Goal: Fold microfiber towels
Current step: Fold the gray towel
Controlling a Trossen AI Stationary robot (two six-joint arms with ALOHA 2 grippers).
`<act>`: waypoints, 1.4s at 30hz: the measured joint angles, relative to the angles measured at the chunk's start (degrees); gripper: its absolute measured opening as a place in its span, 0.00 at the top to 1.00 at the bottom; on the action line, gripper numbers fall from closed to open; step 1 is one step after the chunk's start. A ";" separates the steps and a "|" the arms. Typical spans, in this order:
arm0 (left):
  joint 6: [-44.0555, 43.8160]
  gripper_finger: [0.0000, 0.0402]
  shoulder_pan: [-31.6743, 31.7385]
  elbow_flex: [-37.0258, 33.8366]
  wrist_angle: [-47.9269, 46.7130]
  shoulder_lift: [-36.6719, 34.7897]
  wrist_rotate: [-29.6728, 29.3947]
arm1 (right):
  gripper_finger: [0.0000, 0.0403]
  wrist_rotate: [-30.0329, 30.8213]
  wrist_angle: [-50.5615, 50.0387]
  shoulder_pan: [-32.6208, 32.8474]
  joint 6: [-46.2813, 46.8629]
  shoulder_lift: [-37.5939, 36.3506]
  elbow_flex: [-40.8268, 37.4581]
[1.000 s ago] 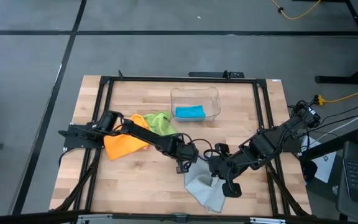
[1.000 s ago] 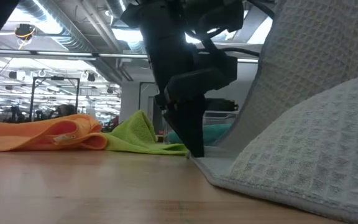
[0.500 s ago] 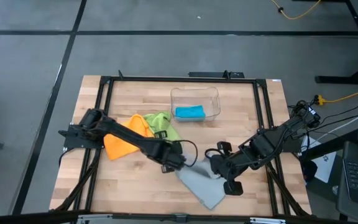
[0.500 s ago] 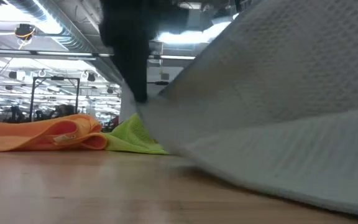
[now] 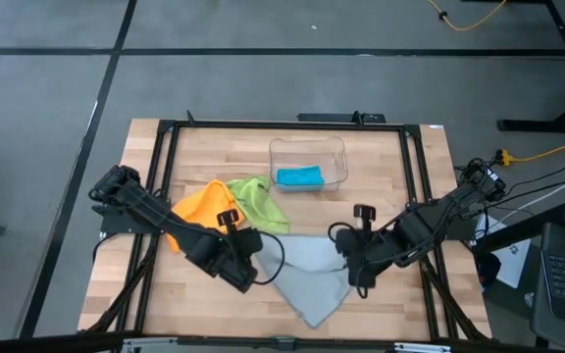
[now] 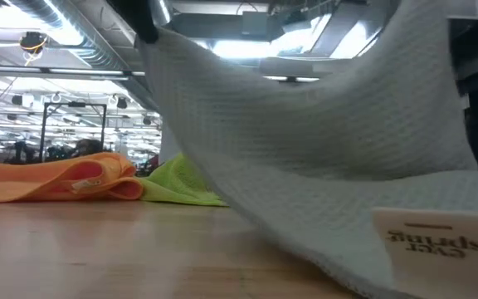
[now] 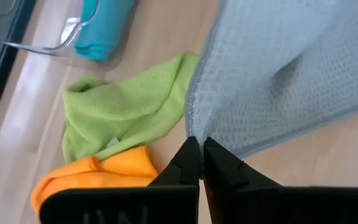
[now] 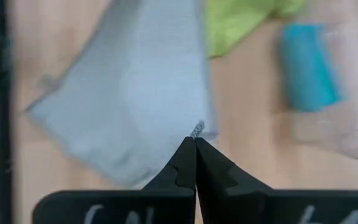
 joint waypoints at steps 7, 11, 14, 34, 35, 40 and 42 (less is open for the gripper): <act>-0.37 1.00 -1.63 0.02 1.00 0.44 -3.94 | 1.00 8.41 -0.29 -0.02 -0.88 0.00 0.00; -0.35 1.00 -2.73 3.59 -1.27 0.43 -4.19 | 1.00 8.56 -1.14 0.02 -1.13 -0.07 1.54; 2.15 1.00 -3.80 8.24 -3.84 0.39 -4.69 | 1.00 9.31 -2.55 0.04 -3.12 -0.15 5.61; 9.66 1.00 -14.20 44.96 -8.86 0.22 -5.88 | 1.00 -22.57 2.18 0.80 3.00 -3.84 36.26; 9.66 1.00 -15.02 45.50 -7.84 0.24 -5.84 | 1.00 -22.64 2.04 1.46 4.61 -3.83 36.26; 9.62 1.00 -18.77 45.58 -2.05 0.34 -1.69 | 1.00 -22.32 2.24 4.11 8.33 -1.37 36.20; 9.66 1.00 -19.97 45.57 -0.22 0.55 -1.74 | 1.00 -22.34 2.37 5.07 8.75 0.27 36.17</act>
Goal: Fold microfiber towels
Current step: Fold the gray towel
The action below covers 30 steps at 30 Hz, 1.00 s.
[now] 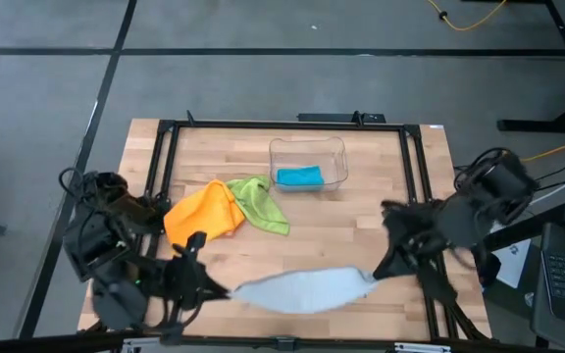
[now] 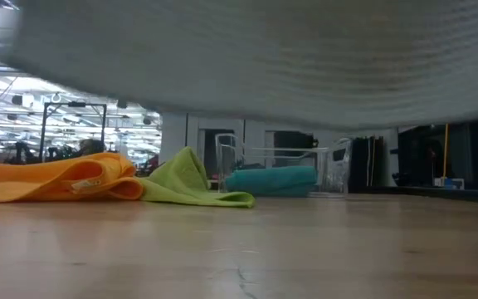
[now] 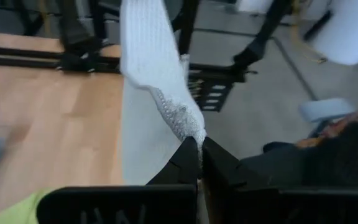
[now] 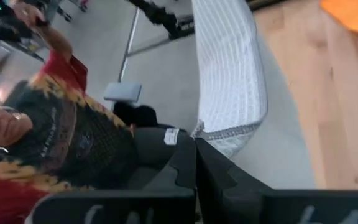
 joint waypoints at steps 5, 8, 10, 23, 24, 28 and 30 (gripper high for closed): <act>0.00 1.00 -1.75 0.00 -0.33 0.15 -1.24 | 1.00 0.07 -0.42 0.70 -2.07 3.96 -0.02; -0.73 1.00 -1.80 0.00 -3.48 0.15 -1.51 | 1.00 1.02 -2.34 0.70 -3.41 5.97 -0.02; -4.25 1.00 -1.60 0.00 -8.63 0.15 -1.50 | 1.00 4.45 -4.42 0.68 -3.61 7.32 -0.02; -14.84 1.00 4.92 -14.45 -20.80 -0.16 0.91 | 1.00 22.28 -15.40 -6.64 -14.38 13.73 -3.17; -14.98 1.00 5.73 -16.05 -20.93 -0.11 0.94 | 1.00 23.18 -15.62 -7.53 -14.40 14.08 -4.06; -15.06 1.00 8.35 -21.97 -20.91 -0.28 2.43 | 1.00 26.29 -15.73 -10.84 -16.13 14.41 -9.46; -15.08 1.00 9.77 -24.57 -20.86 -0.16 2.99 | 1.00 28.86 -15.82 -12.32 -16.59 14.35 -12.45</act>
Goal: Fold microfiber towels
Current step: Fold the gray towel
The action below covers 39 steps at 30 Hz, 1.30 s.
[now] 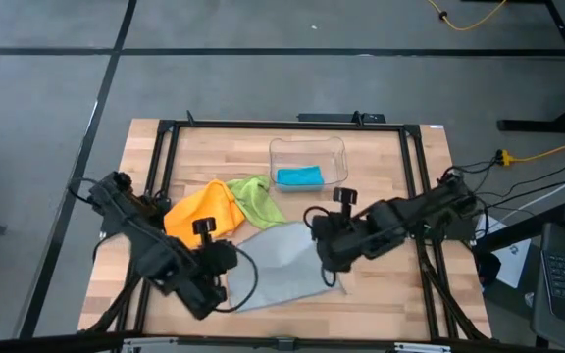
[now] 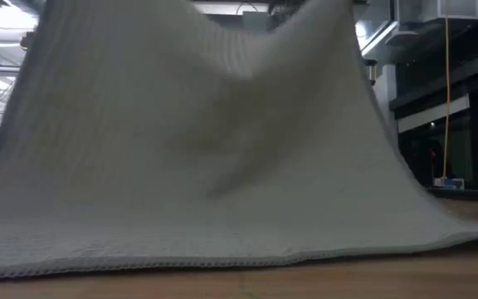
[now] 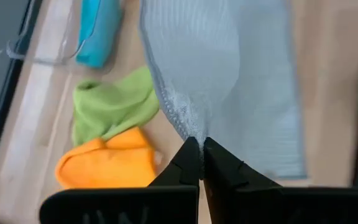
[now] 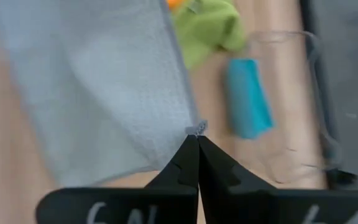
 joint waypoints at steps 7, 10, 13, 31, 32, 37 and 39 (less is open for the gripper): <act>-0.11 1.00 4.33 -10.78 -0.01 -0.09 0.42 | 1.00 9.13 0.44 -5.07 -0.75 -0.02 -11.21; -0.11 1.00 6.01 -14.98 0.00 -0.07 0.44 | 1.00 12.90 0.53 -7.14 -0.94 0.00 -15.74; -0.13 1.00 7.56 -18.59 -0.04 -0.07 0.44 | 1.00 16.71 0.92 -9.16 -0.70 0.00 -19.64; -4.38 1.00 6.68 -21.83 0.03 -0.07 6.95 | 1.00 -5.77 6.10 -8.25 -3.73 -0.22 -24.33; -5.10 1.00 6.20 -21.83 0.13 -0.07 7.48 | 1.00 -6.85 6.25 -7.89 -3.72 -0.22 -24.33; -9.45 1.00 3.88 -21.83 1.73 -0.07 9.53 | 1.00 -8.83 8.46 -5.38 -3.43 -0.22 -24.31; -10.65 1.00 3.01 -21.83 3.28 -0.07 9.64 | 1.00 -9.76 10.01 -4.33 -3.23 -0.22 -24.31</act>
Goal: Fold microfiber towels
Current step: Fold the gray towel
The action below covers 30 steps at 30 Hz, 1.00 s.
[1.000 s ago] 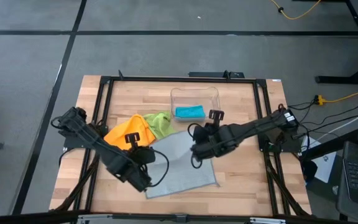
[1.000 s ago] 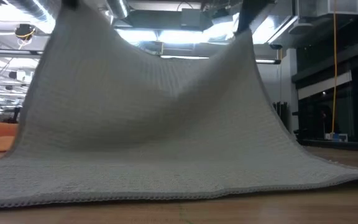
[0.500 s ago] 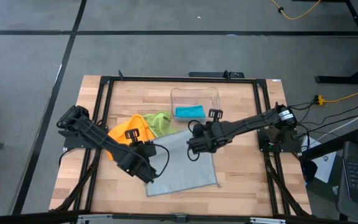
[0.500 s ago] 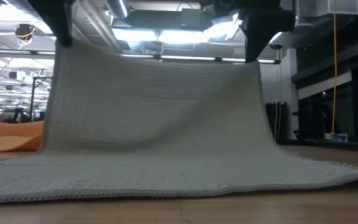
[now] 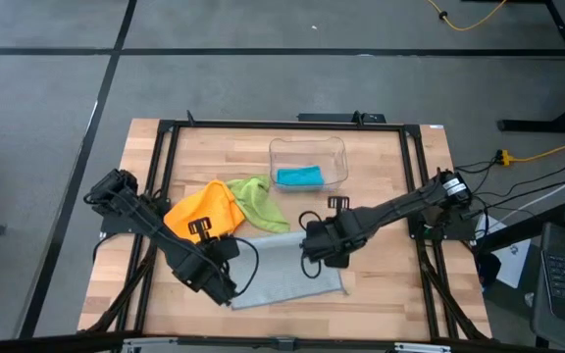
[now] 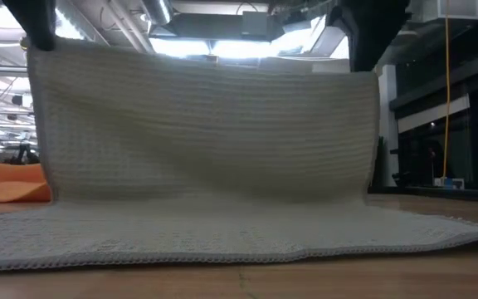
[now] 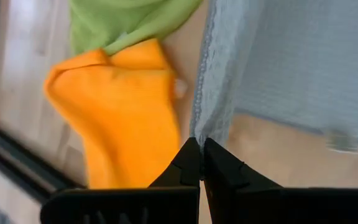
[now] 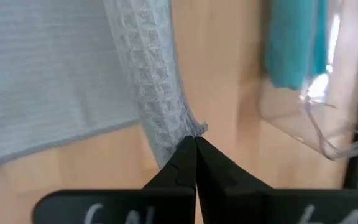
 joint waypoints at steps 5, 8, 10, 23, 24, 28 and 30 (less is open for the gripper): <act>-0.29 1.00 -1.80 0.00 7.32 0.04 -1.59 | 1.00 0.01 1.91 2.63 1.70 0.00 0.00; 0.11 1.00 -2.39 0.00 11.70 0.59 -2.96 | 1.00 0.06 2.07 3.96 3.63 0.00 0.00; 0.13 1.00 -2.53 0.07 12.97 1.42 -2.94 | 1.00 0.06 2.09 4.93 4.90 0.00 0.00; -0.19 1.00 -4.28 0.02 19.48 10.14 0.93 | 1.00 -3.74 14.19 10.51 13.78 -0.02 -12.93; -0.28 1.00 -4.32 0.02 20.32 10.65 1.46 | 1.00 -4.46 15.13 10.88 14.77 -0.02 -13.97; -0.34 1.00 -4.65 0.02 22.61 12.35 5.37 | 1.00 -6.97 21.63 12.45 16.42 -0.02 -17.08; -0.57 1.00 -4.67 0.02 23.25 12.98 6.22 | 1.00 -7.97 24.16 13.11 16.41 -0.02 -18.06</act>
